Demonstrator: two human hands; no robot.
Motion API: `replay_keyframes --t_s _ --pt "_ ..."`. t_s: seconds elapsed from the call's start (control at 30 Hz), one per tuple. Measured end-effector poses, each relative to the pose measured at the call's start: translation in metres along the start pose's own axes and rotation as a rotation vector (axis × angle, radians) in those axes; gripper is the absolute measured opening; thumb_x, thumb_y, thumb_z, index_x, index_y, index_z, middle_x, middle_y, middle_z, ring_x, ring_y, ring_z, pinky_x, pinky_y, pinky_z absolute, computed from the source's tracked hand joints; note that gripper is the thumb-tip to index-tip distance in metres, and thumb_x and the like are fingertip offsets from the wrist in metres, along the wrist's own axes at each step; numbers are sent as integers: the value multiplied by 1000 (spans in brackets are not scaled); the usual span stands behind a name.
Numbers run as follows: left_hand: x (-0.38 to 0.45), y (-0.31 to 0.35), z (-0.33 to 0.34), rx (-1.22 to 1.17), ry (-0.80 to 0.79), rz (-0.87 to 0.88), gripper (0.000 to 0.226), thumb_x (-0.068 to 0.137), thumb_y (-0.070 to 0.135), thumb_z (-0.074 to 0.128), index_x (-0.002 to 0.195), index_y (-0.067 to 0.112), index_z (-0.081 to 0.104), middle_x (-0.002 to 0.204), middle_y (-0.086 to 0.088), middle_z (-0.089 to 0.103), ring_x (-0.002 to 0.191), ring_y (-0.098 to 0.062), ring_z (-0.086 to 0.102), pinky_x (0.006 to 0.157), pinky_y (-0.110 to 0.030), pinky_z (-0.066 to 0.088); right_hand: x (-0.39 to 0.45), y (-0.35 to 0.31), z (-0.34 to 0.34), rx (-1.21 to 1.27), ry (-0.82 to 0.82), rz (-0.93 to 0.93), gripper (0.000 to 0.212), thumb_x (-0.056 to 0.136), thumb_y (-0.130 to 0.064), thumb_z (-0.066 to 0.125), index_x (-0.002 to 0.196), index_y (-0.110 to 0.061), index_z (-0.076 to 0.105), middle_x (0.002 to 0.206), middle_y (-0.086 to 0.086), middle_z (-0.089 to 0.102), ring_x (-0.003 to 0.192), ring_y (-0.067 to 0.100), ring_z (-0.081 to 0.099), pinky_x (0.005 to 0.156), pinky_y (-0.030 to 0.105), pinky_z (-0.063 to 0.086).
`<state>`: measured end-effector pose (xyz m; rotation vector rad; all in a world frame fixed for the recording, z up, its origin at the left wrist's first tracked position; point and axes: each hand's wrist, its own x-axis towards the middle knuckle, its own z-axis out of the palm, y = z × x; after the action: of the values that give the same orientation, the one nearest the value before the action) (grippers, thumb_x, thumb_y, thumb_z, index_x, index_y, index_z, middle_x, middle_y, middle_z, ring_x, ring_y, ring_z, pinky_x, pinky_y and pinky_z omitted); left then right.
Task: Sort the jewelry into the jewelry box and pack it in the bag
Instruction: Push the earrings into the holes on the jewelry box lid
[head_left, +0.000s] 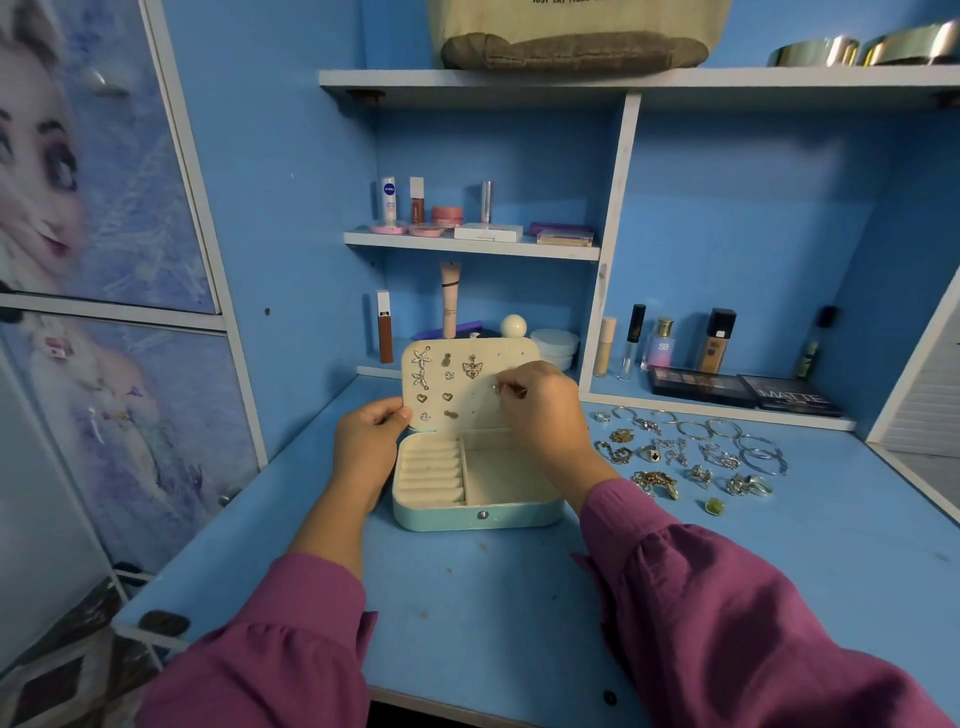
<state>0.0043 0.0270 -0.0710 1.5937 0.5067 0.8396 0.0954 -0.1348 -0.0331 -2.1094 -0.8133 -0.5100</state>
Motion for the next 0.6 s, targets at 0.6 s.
replay_keyframes --t_s 0.6 --pt "-2 1 0 -7 1 -5 18 91 6 59 105 9 71 96 1 69 81 -2 62 68 -13 44 -3 3 -24 -135 -430 17 17 86 -12 66 101 -13 74 101 1 70 90 11 58 82 20 45"
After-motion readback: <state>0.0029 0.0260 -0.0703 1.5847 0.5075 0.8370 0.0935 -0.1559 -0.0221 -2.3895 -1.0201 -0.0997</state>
